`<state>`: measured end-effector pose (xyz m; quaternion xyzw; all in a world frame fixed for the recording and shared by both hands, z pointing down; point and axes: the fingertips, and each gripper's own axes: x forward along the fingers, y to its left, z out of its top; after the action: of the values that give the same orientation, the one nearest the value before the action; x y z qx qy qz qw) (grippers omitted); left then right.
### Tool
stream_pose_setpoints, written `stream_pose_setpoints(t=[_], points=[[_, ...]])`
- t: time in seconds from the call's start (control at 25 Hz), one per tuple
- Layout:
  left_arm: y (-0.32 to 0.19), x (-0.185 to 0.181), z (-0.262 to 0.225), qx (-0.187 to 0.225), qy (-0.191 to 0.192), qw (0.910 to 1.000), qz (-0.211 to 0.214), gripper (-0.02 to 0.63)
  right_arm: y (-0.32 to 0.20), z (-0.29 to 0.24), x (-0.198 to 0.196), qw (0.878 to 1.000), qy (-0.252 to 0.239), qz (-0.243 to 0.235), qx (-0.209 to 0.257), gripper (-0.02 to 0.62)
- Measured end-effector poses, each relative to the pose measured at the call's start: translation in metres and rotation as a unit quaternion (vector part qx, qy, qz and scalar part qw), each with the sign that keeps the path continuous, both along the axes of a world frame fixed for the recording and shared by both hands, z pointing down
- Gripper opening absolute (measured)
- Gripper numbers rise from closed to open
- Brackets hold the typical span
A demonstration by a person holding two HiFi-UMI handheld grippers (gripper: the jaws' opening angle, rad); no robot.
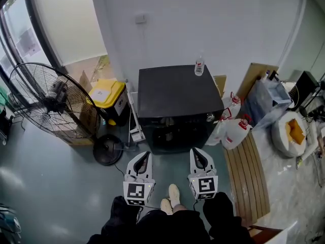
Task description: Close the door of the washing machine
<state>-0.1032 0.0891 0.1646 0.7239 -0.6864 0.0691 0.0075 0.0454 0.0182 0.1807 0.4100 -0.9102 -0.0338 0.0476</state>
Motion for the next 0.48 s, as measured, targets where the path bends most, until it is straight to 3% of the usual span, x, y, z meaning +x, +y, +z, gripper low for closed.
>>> stream_pose_setpoints(t=[0.48], points=[[-0.0013,0.0035,0.0033,-0.004,-0.003,1.0000,0.001,0.025,-0.0002,0.0008,0.0010,1.000,0.003,-0.001,0.001,0.017]])
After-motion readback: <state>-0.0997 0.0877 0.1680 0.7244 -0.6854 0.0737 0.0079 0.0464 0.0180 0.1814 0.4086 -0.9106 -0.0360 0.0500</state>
